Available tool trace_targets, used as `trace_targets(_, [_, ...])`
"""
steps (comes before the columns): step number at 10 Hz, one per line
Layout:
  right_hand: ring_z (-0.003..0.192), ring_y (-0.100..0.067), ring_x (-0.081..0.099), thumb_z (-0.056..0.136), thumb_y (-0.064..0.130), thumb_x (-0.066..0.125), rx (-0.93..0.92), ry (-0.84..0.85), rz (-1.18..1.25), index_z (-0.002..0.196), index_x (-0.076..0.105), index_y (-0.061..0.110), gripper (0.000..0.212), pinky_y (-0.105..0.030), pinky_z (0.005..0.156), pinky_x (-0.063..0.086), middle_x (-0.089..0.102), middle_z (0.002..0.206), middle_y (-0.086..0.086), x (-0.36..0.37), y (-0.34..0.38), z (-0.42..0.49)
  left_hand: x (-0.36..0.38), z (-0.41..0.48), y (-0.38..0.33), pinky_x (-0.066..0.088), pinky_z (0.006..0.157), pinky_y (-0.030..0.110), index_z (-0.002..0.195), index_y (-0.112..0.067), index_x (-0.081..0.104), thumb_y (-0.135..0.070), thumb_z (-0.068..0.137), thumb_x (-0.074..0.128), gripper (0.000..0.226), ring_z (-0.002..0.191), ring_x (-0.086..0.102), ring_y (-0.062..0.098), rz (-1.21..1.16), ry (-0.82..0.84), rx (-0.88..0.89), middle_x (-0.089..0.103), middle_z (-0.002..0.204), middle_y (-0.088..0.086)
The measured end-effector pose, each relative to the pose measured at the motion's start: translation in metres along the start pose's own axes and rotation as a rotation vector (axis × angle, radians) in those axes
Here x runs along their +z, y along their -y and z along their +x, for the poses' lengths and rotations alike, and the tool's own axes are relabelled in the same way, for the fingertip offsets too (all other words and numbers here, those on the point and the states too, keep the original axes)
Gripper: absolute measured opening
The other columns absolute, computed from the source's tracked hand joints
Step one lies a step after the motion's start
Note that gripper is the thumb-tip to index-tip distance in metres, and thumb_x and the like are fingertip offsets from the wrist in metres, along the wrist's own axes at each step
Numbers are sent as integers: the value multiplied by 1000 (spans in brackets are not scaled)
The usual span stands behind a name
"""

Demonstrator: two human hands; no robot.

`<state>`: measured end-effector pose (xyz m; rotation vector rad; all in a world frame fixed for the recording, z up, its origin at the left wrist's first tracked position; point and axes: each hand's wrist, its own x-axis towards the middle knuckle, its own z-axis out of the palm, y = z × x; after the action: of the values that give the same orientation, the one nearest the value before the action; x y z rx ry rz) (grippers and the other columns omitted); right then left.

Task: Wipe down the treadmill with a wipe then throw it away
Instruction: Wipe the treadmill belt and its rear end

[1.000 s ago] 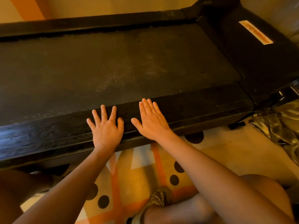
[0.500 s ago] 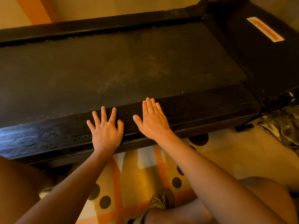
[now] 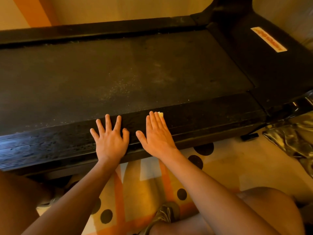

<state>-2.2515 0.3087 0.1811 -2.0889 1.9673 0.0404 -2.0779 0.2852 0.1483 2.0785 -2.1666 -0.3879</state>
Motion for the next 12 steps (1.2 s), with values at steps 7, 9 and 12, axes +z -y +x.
trace_targets(7, [157,-26,-15,105,61,10,61,7,-48,162,-4,7,80,-45,128,-5,-11,171,-13,-2,-14,8,0,-1,1,2,122,64,164,-32,12,-52,107,23,62,156,-4,41,-12,-13,10,3,172,10])
trace_targets(9, [156,-21,-19,106,61,13,7,2,-30,162,-7,12,78,-42,129,-4,-14,171,-8,13,-24,-37,2,-1,2,2,122,64,164,-32,14,-51,107,24,61,156,-3,42,-22,-18,14,5,171,10])
trace_targets(12, [156,-20,-18,107,59,16,48,-3,70,163,-5,12,76,-40,128,-4,-13,171,-6,1,-20,-17,0,-1,1,1,122,64,164,-32,13,-52,107,24,61,156,-4,41,-30,-15,16,3,171,10])
